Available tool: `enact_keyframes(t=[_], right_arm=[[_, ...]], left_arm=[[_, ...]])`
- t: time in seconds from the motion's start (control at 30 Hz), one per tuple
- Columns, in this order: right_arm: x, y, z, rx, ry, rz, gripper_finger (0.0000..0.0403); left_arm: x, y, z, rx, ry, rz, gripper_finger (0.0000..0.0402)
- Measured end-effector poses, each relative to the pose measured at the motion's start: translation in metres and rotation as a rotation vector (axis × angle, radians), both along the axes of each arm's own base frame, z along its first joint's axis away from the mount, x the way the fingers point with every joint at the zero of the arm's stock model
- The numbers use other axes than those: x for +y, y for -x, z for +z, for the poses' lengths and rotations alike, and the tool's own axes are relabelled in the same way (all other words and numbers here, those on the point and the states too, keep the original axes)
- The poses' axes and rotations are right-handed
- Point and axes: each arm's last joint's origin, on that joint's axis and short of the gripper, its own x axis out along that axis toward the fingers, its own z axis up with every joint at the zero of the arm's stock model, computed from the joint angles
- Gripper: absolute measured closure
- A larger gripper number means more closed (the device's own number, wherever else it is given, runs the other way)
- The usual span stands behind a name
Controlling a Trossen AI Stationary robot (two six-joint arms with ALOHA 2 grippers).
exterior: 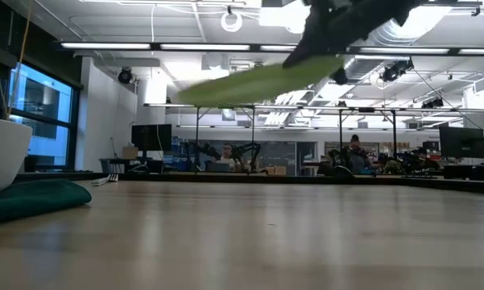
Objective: Set table place
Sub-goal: Move the green plate to the center of the table
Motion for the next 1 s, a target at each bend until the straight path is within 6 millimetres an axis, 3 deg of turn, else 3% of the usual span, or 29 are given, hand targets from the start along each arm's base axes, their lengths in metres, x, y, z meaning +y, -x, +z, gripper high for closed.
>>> enact_keyframes(t=[0.2,0.43,0.8,1.0], right_arm=[[-0.007,-0.029,-0.038,0.081,-0.049,0.033,0.0403],[-0.013,-0.047,-0.075,0.17,-0.052,-0.008,0.0403],[-0.015,-0.052,-0.113,0.339,-0.105,-0.062,0.0403],[-0.015,-0.053,-0.121,0.365,-0.14,-0.098,0.0402]], left_arm=[[0.0,0.0,0.0,0.0,0.0,0.003,0.0401],[0.0,0.0,0.0,0.0,0.001,0.01,0.0401],[0.0,0.0,0.0,-0.001,-0.001,0.018,0.0401],[0.001,0.0,0.0,0.0,-0.004,0.037,0.0401]])
